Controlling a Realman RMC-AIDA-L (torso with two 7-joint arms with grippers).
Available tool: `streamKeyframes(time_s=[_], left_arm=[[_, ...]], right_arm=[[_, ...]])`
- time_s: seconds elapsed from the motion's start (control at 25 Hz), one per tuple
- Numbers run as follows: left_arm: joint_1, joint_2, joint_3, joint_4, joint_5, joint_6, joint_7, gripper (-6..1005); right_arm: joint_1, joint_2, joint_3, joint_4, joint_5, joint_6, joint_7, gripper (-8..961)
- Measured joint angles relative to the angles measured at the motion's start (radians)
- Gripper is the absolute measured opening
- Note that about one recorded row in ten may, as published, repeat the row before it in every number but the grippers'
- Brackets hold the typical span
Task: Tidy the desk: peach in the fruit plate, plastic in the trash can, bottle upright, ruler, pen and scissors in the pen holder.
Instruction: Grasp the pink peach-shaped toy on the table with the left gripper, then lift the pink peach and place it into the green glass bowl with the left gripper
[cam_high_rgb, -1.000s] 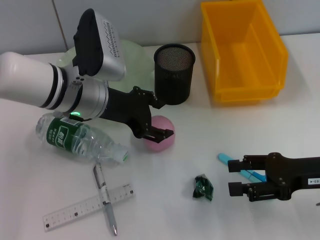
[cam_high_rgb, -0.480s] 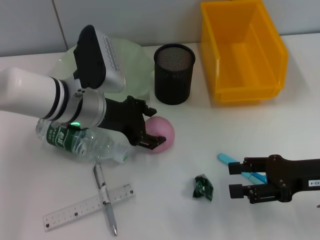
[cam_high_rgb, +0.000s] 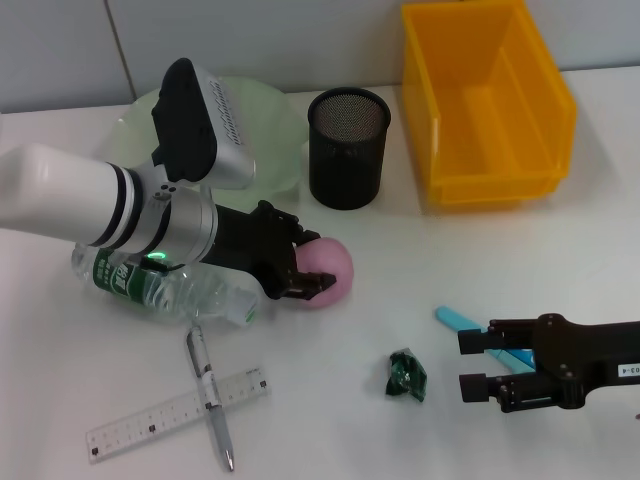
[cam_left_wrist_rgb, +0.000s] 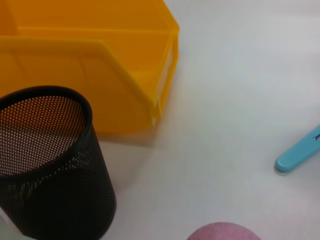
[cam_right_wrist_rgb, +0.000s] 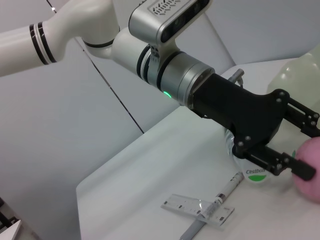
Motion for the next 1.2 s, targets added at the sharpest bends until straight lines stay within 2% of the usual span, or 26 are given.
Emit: streamKeyframes(time_s=[0.04,0.08,0.32,0.4,0.44,0.48,0.52,0.64,0.72,0.76,0.84,0.88,0.92,0.96,1.04,1.08,1.12,1.2], left_arm=[[0.004,0.001,-0.001,0.003,-0.007,0.001,0.0,753],[0.005,0.001,-0.001,0.005,-0.007,0.002,0.0,538],[0.014,0.007,-0.012,0.012,-0.045,0.033,0.0,458],[0.02,0.01,-0.04,0.02,-0.054,0.068,0.004,431],[0.026,0.012,-0.072,0.03,-0.056,0.102,0.009,417],[0.04,0.014,-0.155,0.058,-0.057,0.173,0.014,404],[0.04,0.014,-0.155,0.058,-0.057,0.173,0.014,397],[0.07,0.015,-0.324,0.112,-0.059,0.276,0.025,375],[0.087,0.015,-0.451,0.116,-0.081,0.295,0.054,361],[0.091,0.015,-0.474,0.111,-0.089,0.29,0.061,353],[0.101,0.014,-0.538,0.082,-0.124,0.24,0.087,336],[0.105,0.011,-0.563,0.036,-0.167,0.137,0.109,328],[0.105,0.011,-0.563,0.036,-0.167,0.137,0.109,320],[0.105,0.009,-0.563,0.018,-0.182,0.081,0.118,312],[0.1,0.005,-0.557,-0.026,-0.207,-0.042,0.138,296],[0.082,0.002,-0.55,-0.074,-0.216,-0.15,0.167,289],[0.082,0.002,-0.55,-0.074,-0.216,-0.15,0.167,281],[0.057,0.001,-0.538,-0.123,-0.221,-0.23,0.198,265]], right_arm=[[0.0,0.0,0.0,0.0,-0.001,-0.001,0.0,774],[0.0,0.0,0.0,0.0,-0.001,-0.003,0.0,774],[-0.003,0.0,0.0,0.001,-0.002,-0.005,0.0,774],[-0.004,0.0,0.0,0.001,-0.002,-0.005,0.0,774],[-0.005,0.0,0.0,0.001,-0.002,-0.005,0.0,774],[-0.005,0.0,0.0,0.001,-0.002,-0.005,0.0,774],[-0.005,0.0,0.0,0.001,-0.002,-0.005,0.0,774],[-0.005,0.0,0.0,0.0,-0.002,-0.005,0.0,774],[-0.005,0.0,0.0,-0.001,-0.002,-0.004,0.0,774],[-0.005,0.0,0.0,-0.001,-0.002,-0.003,0.0,774],[-0.005,0.0,0.0,-0.002,-0.002,-0.001,0.0,774],[-0.006,0.0,-0.001,-0.002,-0.002,-0.001,0.0,774],[-0.006,0.0,-0.001,-0.002,-0.002,-0.001,0.0,774],[-0.006,0.0,-0.001,-0.002,-0.002,-0.001,0.0,774],[-0.005,0.0,-0.001,-0.002,-0.002,-0.001,0.0,774],[-0.005,0.001,-0.002,-0.002,-0.002,-0.002,0.0,774],[-0.005,0.001,-0.002,-0.002,-0.002,-0.002,0.0,774],[-0.004,0.001,-0.003,-0.002,-0.002,-0.004,0.0,774]])
